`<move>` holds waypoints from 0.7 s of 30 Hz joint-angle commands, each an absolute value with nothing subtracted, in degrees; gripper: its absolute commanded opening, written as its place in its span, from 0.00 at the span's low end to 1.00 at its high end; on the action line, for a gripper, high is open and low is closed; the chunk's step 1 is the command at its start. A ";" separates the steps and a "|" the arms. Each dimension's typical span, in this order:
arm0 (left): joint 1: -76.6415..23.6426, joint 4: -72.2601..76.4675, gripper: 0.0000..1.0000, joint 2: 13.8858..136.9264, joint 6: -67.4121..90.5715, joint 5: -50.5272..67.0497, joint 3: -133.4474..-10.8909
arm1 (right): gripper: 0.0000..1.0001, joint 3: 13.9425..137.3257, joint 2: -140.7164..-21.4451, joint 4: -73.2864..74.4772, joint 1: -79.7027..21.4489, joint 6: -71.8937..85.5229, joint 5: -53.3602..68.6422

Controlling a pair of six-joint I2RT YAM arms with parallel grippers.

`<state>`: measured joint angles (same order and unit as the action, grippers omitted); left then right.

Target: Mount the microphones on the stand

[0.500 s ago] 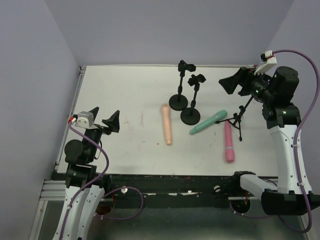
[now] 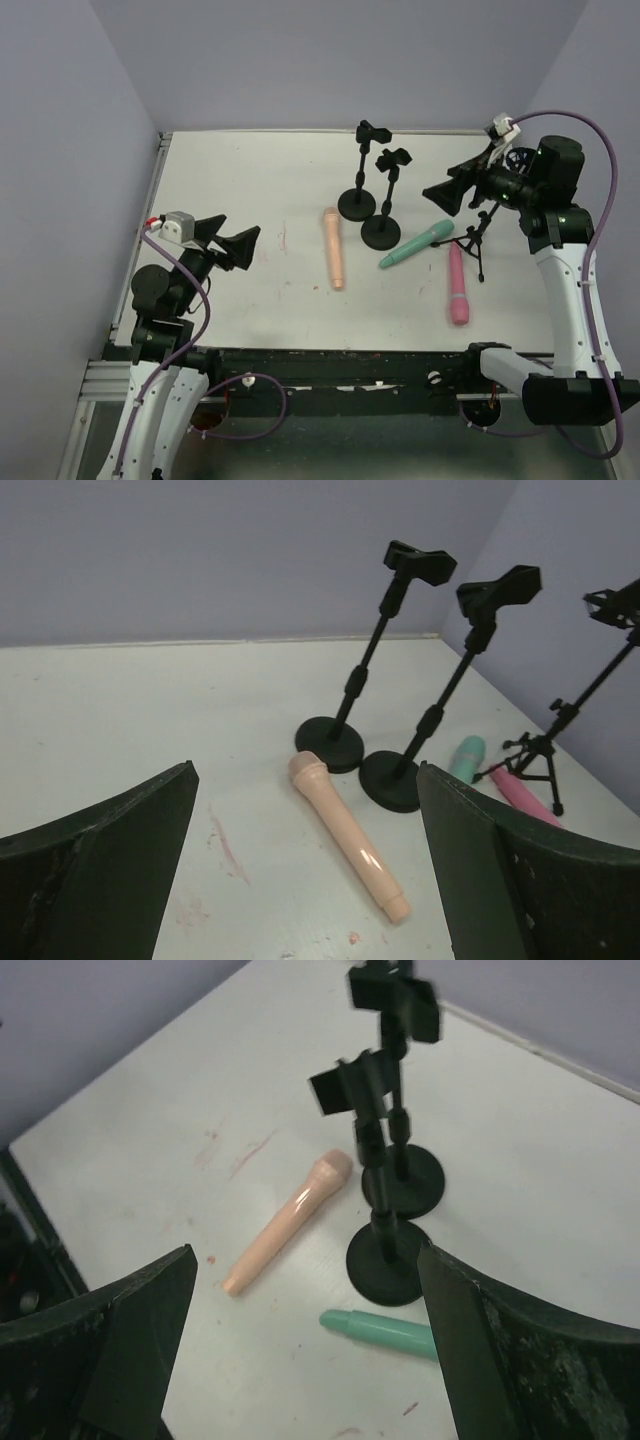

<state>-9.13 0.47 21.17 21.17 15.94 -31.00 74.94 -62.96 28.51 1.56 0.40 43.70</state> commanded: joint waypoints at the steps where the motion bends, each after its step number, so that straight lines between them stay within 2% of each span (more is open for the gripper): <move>1: -9.32 4.38 0.99 25.74 33.46 33.11 -32.87 | 1.00 75.32 -65.47 42.87 1.32 -25.20 64.93; 5: -13.95 5.63 0.99 31.98 38.32 38.32 -35.50 | 1.00 73.83 -65.65 43.07 1.14 -29.52 68.20; 10: -24.42 5.78 0.99 37.34 31.12 28.40 -37.97 | 1.00 71.11 -68.29 39.39 0.00 -30.59 69.53; 15: -31.80 20.02 0.99 48.23 24.37 24.79 -36.65 | 1.00 65.93 -69.17 33.32 -1.67 -29.53 70.31; 21: -35.42 36.45 0.99 66.68 13.11 25.49 -39.45 | 1.00 54.42 -66.54 23.83 -1.67 -27.60 70.93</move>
